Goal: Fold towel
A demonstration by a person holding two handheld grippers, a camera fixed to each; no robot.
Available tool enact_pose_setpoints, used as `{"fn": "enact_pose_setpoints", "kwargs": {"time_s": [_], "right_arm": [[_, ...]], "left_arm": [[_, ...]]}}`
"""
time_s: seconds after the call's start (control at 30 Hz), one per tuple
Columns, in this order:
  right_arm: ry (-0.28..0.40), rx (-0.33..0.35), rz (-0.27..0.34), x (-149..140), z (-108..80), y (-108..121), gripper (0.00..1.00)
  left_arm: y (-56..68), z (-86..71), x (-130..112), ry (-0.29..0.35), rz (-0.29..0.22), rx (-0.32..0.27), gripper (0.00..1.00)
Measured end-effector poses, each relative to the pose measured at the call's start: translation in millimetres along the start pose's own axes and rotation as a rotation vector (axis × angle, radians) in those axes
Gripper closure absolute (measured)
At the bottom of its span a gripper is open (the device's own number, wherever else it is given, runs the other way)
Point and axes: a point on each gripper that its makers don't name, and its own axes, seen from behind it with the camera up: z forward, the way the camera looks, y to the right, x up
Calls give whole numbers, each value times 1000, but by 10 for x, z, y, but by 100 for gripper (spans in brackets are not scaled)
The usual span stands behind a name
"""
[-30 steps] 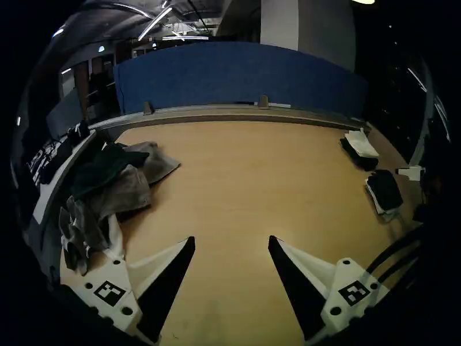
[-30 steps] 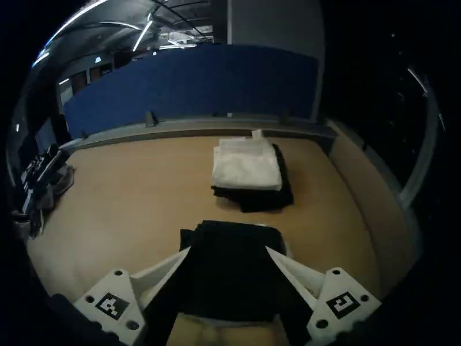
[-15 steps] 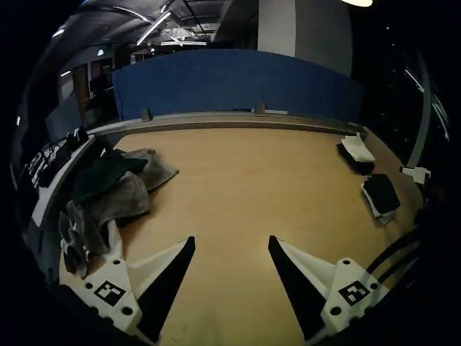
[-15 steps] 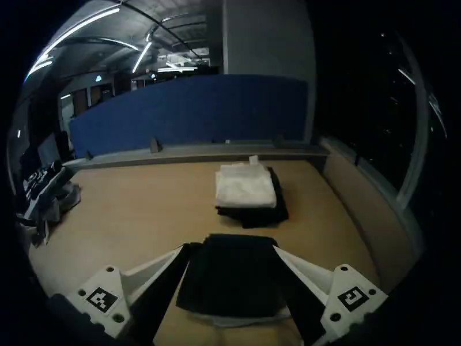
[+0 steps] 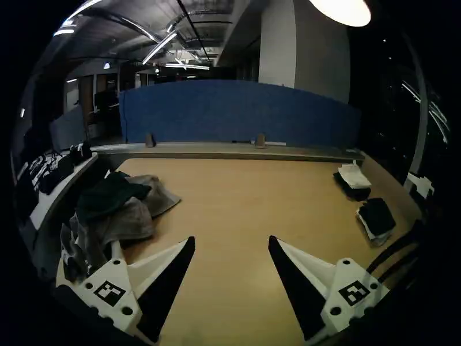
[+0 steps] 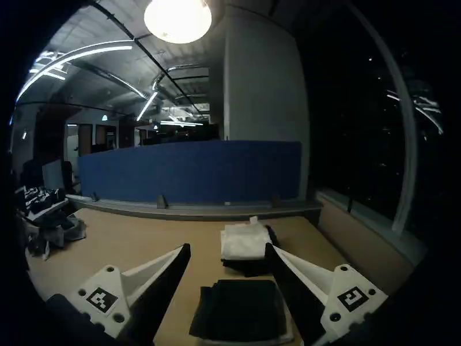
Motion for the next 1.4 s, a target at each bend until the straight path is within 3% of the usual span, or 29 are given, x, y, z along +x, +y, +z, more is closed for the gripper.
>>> {"fn": "enact_pose_setpoints", "kwargs": {"time_s": [0.13,0.37,0.5,0.6,0.87,1.17,1.4], "right_arm": [[24,0,2,35,-32,-59,0],[61,-8,7,96,-108,-162,0],[83,5,23,162,-138,-264,0],[95,16,28,196,-152,-340,0],[99,16,30,184,-165,-450,0],[125,6,37,196,-178,-516,0],[123,22,36,51,-134,-649,0]], "left_arm": [[-42,-63,276,110,-3,19,6],[-103,-308,908,360,6,41,6],[-137,-404,1144,452,-20,42,6],[-157,-424,1199,479,-36,38,6],[-182,-408,1194,484,-14,39,6],[-212,-309,1122,496,-6,32,6],[-261,-220,1024,510,8,36,5]]}}
